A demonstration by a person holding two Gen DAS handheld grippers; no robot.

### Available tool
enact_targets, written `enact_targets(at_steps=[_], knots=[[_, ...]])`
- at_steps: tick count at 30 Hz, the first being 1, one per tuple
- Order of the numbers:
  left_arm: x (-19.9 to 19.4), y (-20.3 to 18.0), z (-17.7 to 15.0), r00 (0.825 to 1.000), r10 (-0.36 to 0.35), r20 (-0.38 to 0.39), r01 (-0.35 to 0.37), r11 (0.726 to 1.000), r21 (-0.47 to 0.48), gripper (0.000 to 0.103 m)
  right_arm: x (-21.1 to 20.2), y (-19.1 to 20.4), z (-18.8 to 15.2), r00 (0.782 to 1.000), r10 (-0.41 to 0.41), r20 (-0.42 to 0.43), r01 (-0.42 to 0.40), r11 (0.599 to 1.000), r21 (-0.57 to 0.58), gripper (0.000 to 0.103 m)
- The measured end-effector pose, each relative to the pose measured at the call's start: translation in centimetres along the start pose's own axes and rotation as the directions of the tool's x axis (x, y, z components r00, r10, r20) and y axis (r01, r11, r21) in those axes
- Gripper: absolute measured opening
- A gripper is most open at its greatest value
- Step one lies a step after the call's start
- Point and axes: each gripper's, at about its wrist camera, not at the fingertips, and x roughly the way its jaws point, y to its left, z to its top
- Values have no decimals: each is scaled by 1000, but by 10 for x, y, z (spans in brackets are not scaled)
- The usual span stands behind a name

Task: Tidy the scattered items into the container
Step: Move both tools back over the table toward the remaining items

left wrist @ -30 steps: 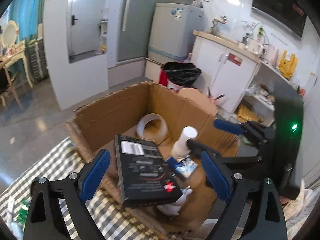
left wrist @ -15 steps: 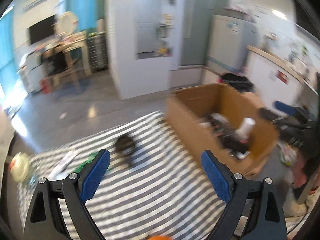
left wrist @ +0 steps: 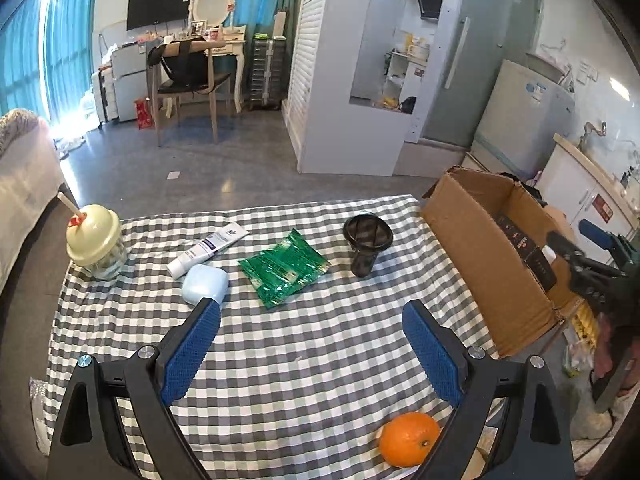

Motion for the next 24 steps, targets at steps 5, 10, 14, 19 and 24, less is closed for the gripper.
enact_targets(at_steps=[5, 10, 14, 19, 24], knots=[[12, -10, -3, 1000, -6, -25, 7, 1000, 18, 95, 17, -4, -7, 999, 13, -47, -12, 1000, 16, 80], [20, -17, -2, 999, -20, -44, 21, 1000, 23, 95, 25, -9, -9, 998, 32, -61, -30, 999, 35, 80], [23, -25, -3, 998, -15, -54, 18, 999, 44, 95, 28, -15, -13, 997, 32, -69, -29, 998, 47, 80], [27, -33, -2, 998, -15, -64, 19, 998, 56, 95, 39, -27, -21, 994, -3, -106, 10, 998, 65, 80], [30, -37, -1, 997, -17, -70, 21, 998, 62, 95, 40, -40, -25, 992, 21, -123, -8, 994, 106, 80]])
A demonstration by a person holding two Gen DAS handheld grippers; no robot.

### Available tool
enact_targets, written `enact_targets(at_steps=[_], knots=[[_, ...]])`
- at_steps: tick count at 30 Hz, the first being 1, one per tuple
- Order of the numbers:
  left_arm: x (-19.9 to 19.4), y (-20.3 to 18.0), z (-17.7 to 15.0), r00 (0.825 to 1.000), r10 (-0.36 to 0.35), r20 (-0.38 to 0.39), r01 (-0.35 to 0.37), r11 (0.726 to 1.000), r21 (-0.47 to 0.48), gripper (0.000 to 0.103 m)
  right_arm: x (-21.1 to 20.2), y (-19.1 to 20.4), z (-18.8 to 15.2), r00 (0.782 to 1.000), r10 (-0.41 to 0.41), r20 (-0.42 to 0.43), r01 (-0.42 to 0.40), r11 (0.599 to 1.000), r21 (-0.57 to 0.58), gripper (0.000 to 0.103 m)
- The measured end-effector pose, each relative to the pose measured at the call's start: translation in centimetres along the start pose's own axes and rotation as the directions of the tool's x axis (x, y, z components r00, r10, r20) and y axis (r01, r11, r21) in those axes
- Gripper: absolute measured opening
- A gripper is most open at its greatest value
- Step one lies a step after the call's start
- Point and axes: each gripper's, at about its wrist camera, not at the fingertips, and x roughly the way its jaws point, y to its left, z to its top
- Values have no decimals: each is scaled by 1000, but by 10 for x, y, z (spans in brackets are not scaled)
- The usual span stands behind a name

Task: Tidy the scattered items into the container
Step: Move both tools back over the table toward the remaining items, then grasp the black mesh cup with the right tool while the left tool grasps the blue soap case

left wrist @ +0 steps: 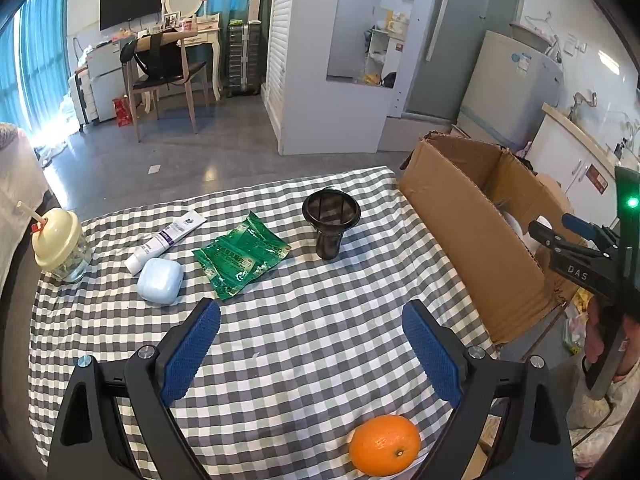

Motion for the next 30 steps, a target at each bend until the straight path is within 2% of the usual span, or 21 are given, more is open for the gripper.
enact_targets(at_steps=[3, 6, 14, 20, 30], knots=[[1, 0, 0, 1000, 7, -2, -7, 1000, -1, 95, -11, 4, 4, 999, 22, 25, -22, 1000, -9, 80], [0, 4, -2, 1000, 17, -1, -17, 1000, -10, 95, -27, 13, 9, 995, 79, 56, -78, 997, -24, 80], [-13, 30, -9, 999, 34, 22, -32, 995, -92, 95, -65, 62, 21, 967, 222, 123, -206, 970, -130, 80], [-14, 60, -17, 996, 88, 14, -85, 986, -141, 95, -60, 111, 26, 955, 286, 83, -264, 942, -205, 80], [3, 111, -30, 997, 73, -22, -76, 973, -220, 95, -15, 184, 39, 954, 301, -14, -293, 915, -277, 80]])
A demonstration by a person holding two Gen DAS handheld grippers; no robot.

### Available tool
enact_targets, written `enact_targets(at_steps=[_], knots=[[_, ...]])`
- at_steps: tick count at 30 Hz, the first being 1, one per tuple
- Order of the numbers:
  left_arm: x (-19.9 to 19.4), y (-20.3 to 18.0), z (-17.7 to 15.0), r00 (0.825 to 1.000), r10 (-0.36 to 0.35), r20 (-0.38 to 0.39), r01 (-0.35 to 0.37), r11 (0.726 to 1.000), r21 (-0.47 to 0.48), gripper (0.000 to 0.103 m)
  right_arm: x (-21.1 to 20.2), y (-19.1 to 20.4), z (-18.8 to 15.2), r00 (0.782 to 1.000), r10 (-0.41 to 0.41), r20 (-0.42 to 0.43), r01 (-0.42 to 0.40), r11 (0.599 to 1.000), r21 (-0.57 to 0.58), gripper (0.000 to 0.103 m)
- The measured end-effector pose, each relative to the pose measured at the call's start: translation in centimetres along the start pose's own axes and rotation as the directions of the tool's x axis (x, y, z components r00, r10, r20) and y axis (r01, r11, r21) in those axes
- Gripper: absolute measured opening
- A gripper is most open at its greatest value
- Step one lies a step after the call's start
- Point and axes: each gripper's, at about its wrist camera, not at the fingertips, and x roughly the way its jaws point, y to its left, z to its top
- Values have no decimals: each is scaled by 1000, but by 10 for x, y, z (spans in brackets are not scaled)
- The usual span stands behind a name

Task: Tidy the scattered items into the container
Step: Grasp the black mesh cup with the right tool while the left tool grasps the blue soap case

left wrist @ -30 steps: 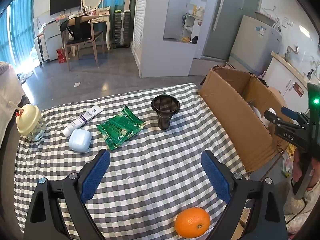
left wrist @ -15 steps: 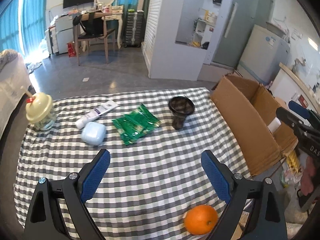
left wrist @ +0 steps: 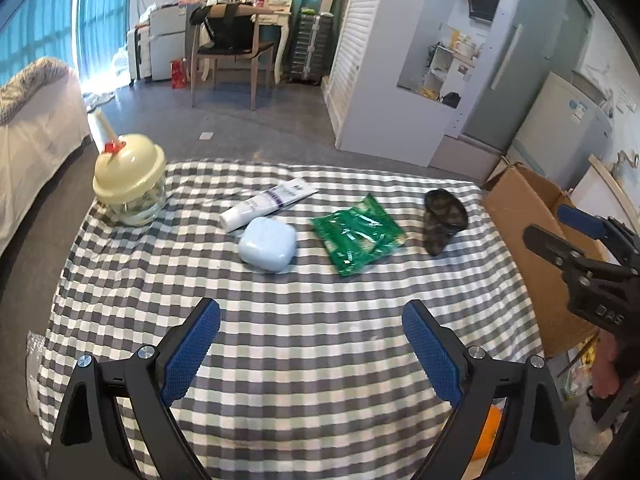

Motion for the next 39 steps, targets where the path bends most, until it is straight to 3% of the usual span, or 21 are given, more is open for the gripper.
enact_targets(at_steps=[5, 8, 10, 15, 26, 32, 39], knots=[[20, 17, 2, 999, -18, -32, 17, 1000, -23, 95, 47, 10, 8, 998, -37, -60, 40, 998, 47, 80], [32, 25, 3, 998, -32, -51, 31, 999, -33, 95, 64, 11, 9, 998, -35, -53, 39, 996, 85, 82], [38, 30, 3, 997, -43, -59, 40, 998, -43, 95, 76, 14, 9, 994, -92, -62, 97, 992, 75, 89], [50, 37, 4, 995, -72, -67, 68, 996, -59, 95, 97, 14, 9, 978, -187, -97, 194, 979, 64, 90], [63, 39, 1, 991, -85, -100, 79, 995, -62, 95, 138, 5, 19, 982, -56, -181, 81, 988, 135, 94], [65, 38, 1, 992, -70, -106, 64, 996, -64, 95, 142, 2, 20, 987, -12, -163, 37, 987, 153, 94], [69, 31, 2, 992, -57, -115, 51, 997, -58, 95, 138, -15, 27, 985, 102, -137, -60, 958, 280, 94]])
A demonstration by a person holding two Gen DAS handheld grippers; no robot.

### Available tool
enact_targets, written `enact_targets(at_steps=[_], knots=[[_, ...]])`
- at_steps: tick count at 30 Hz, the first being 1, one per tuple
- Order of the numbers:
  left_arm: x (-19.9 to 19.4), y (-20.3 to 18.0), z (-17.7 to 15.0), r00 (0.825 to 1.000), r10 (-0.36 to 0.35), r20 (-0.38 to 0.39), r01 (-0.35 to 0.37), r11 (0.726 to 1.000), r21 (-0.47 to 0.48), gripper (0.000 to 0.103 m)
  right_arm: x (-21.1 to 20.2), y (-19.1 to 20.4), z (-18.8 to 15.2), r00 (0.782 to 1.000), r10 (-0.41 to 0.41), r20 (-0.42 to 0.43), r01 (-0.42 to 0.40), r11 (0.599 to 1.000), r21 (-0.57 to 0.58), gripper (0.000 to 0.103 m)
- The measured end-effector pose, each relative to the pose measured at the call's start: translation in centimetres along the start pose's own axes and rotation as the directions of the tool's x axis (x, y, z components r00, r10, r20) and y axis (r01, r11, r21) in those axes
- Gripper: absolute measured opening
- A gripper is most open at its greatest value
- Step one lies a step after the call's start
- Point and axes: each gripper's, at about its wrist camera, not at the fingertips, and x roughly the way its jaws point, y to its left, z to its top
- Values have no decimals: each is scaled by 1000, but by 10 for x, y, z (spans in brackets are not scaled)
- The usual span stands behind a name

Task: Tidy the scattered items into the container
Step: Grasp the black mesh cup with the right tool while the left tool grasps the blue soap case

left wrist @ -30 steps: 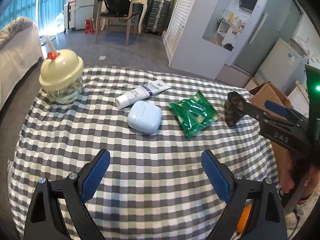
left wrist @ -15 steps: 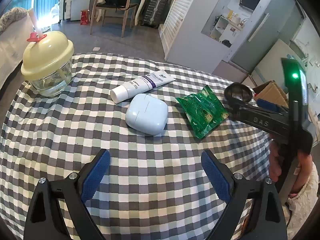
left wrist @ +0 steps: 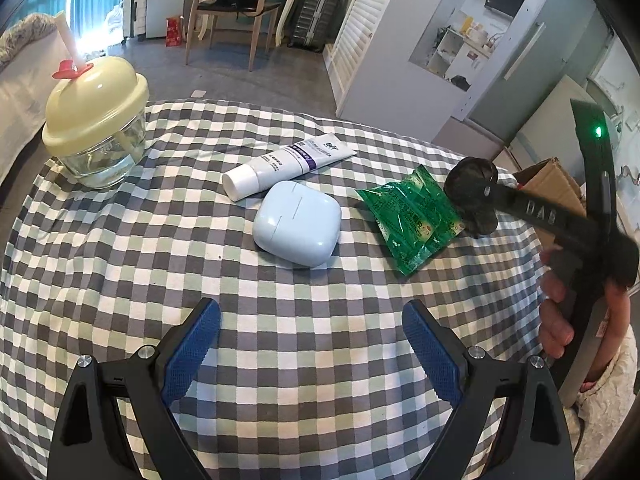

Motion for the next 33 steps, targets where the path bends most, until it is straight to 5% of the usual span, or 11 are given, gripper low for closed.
enact_targets(at_steps=[2, 4, 13, 15, 30, 31, 33], knots=[[0, -1, 0, 1000, 3, -2, -3, 1000, 3, 95, 5, -4, 3, 1000, 12, -16, -11, 1000, 28, 82], [1, -3, 1, 1000, 5, -4, -5, 1000, 4, 95, 14, -7, 3, 997, 46, -54, -43, 998, 41, 51], [-5, -2, 17, 999, 22, 38, -22, 1000, 14, 95, -22, -5, -2, 999, 31, 41, -31, 1000, -1, 46], [-3, -4, 24, 998, 26, 54, -27, 999, 21, 95, -35, -7, -2, 997, 54, 55, -54, 999, -3, 22], [41, -21, 37, 993, 114, 6, -114, 987, 116, 93, -34, -2, -17, 999, 37, 10, -36, 995, -90, 16], [40, -22, 36, 993, 117, 7, -117, 986, 121, 91, -35, -3, -19, 999, 32, 7, -31, 995, -98, 16], [38, -24, 33, 990, 143, 17, -144, 982, 121, 68, -38, -4, -23, 1000, 15, 2, -14, 994, -111, 16]])
